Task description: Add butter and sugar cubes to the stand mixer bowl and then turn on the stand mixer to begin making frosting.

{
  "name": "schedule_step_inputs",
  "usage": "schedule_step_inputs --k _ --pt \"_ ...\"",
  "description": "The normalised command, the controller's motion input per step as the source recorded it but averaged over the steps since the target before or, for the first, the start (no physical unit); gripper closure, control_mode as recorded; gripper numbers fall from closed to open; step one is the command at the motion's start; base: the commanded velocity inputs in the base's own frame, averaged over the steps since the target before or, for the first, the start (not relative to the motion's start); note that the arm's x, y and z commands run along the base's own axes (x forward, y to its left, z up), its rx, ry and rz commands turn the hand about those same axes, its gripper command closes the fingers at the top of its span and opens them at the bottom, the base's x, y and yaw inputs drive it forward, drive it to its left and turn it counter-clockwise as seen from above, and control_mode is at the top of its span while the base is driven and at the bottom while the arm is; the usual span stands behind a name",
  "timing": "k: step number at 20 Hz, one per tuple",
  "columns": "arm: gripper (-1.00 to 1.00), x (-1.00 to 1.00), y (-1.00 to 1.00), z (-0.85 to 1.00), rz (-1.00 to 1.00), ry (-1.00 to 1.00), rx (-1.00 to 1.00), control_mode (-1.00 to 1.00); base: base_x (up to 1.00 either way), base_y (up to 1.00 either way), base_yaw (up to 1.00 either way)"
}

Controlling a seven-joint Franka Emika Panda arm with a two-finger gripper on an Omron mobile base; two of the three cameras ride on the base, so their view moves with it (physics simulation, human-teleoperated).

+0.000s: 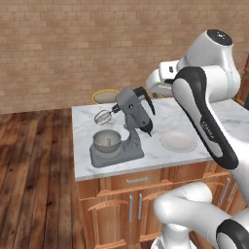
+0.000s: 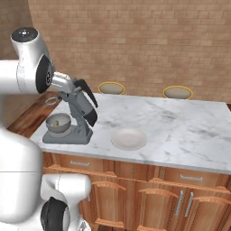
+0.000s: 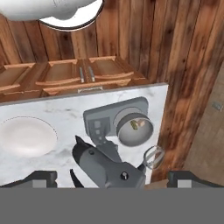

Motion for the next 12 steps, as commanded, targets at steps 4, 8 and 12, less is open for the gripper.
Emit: schedule_step_inputs --k 4,8,12 --pt "-1.0 0.42 0.49 0.0 0.0 -0.06 -0.01 -1.0 0.0 0.0 0.0" --pt "-1.0 0.58 0.32 0.0 0.0 0.0 -0.05 -1.0 0.0 0.0 0.0" --pt "-1.0 0.48 0.14 0.0 0.0 0.0 -0.09 -1.0 0.0 0.0 0.0"
